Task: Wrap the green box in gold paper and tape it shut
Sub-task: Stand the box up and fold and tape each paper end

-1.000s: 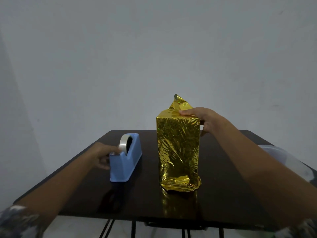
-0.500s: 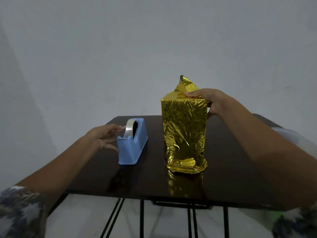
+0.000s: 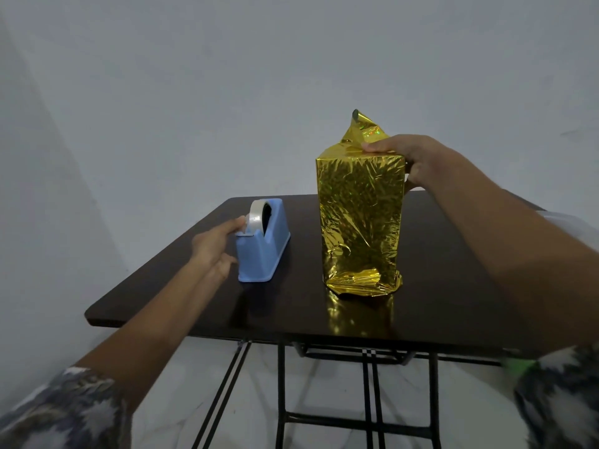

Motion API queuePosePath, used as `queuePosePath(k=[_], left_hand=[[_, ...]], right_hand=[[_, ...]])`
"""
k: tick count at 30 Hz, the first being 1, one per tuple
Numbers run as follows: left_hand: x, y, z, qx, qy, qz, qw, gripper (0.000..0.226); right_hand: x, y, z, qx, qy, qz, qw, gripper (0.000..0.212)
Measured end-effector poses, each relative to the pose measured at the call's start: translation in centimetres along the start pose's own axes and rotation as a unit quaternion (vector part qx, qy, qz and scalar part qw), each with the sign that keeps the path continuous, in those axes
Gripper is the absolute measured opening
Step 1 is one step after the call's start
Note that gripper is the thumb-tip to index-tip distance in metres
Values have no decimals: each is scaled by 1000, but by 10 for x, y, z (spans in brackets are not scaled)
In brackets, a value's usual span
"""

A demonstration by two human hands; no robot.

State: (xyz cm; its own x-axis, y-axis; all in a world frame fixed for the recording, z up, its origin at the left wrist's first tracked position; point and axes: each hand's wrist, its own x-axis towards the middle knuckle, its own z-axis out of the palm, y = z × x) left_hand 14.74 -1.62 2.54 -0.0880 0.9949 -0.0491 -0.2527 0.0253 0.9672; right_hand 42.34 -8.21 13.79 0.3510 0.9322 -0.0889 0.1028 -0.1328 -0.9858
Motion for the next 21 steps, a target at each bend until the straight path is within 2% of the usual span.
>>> queuePosePath(k=[4,12,21], left_hand=[[1,-15,-3,-18,24,-20,999,6],[-9,-28,0,-62,16,-39,997,20],[-13,-31,-5,-77,7,-25,997,5]], right_hand=[[1,2,-2,-9,-3,-6,1000,21],[3,1,-2,-19,-2,-14,1000,20],[3,2,-2,-18,1,-23,1000,21]])
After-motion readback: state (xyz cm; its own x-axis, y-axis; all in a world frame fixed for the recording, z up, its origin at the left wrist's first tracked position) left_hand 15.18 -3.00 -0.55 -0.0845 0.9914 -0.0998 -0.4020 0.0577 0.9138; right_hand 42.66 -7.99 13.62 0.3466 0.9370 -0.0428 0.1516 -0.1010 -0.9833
